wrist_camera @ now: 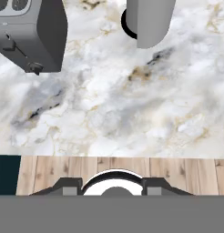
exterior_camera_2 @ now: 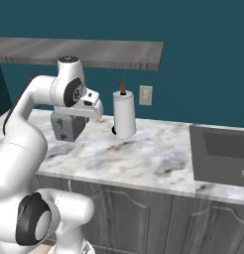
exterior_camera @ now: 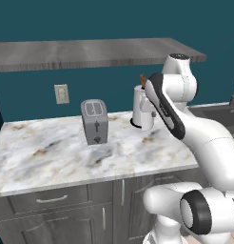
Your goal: Take the pizza cutter from the drawer on the left and place it on the dining counter for cutting.
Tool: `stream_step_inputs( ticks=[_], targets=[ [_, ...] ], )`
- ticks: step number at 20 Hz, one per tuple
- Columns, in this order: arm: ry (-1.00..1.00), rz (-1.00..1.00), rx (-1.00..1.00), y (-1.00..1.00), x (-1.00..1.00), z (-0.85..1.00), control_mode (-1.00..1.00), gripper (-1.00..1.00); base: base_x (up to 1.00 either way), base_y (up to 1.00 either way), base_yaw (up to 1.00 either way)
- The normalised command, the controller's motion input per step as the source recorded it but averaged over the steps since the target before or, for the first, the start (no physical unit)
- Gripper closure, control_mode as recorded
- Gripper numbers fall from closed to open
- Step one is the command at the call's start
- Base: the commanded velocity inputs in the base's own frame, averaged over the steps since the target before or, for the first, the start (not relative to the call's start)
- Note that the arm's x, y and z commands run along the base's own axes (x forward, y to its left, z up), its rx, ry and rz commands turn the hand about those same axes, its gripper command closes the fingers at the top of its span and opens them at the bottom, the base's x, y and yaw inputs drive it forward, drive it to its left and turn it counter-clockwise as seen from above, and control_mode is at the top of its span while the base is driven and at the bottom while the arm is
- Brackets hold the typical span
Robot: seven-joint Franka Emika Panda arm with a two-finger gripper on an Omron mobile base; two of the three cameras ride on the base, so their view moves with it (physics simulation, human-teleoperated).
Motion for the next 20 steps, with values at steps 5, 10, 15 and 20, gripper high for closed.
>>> stream_step_inputs(
  ticks=[5, 10, 15, 20],
  targets=[
    [0.00, 0.00, 0.00, 0.09, -0.09, -0.11, -1.00, -1.00, 0.00, 0.00, 0.00],
    [0.00, 0.05, -0.04, 0.56, -0.34, -0.14, -1.00, -1.00, 0.00, 0.00, 0.00],
    [0.00, 0.10, -0.05, 0.58, -0.49, -0.09, -1.00, -1.00, 0.00, 0.00, 0.00],
    [0.00, 0.10, -0.02, 0.50, -0.41, -0.02, -1.00, -1.00, 0.00, 0.00, 0.00]
  ],
)
